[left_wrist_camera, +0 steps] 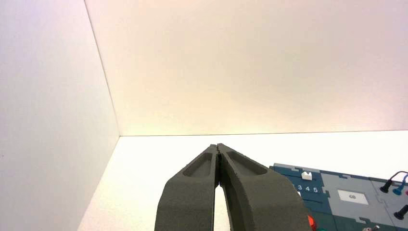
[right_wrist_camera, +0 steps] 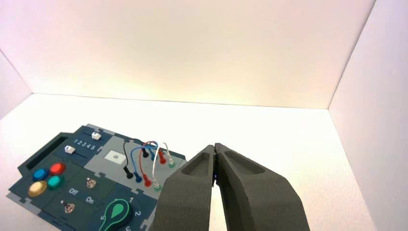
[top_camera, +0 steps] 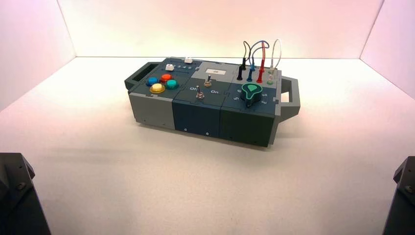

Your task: Close left gripper.

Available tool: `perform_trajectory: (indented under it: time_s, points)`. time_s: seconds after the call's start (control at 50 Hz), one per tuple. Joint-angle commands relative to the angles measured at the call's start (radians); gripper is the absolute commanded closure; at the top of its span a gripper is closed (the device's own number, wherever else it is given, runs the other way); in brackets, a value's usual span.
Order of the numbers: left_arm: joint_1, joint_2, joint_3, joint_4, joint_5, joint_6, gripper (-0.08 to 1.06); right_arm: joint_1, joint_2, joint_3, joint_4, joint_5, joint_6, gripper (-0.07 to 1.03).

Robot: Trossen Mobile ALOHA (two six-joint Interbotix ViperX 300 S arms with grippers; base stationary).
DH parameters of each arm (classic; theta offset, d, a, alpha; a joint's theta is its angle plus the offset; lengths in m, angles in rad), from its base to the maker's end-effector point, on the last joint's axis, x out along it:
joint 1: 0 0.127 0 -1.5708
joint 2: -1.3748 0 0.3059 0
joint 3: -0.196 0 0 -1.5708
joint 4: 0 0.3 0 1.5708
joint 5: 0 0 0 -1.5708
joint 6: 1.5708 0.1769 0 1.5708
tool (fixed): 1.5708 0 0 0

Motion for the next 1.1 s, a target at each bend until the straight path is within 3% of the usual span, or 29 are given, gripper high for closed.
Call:
perform_trajectory:
  time_s: [0.02, 1.1]
  points:
    - [0.008, 0.012, -0.031, 0.003, -0.005, 0.005, 1.01, 0.003, 0.031, -0.017, 0.003, -0.012, -0.003, 0.99]
    - [0.006, 0.023, -0.032, 0.002, 0.008, 0.005, 1.01, 0.034, 0.044, -0.02, 0.003, -0.008, -0.008, 0.99]
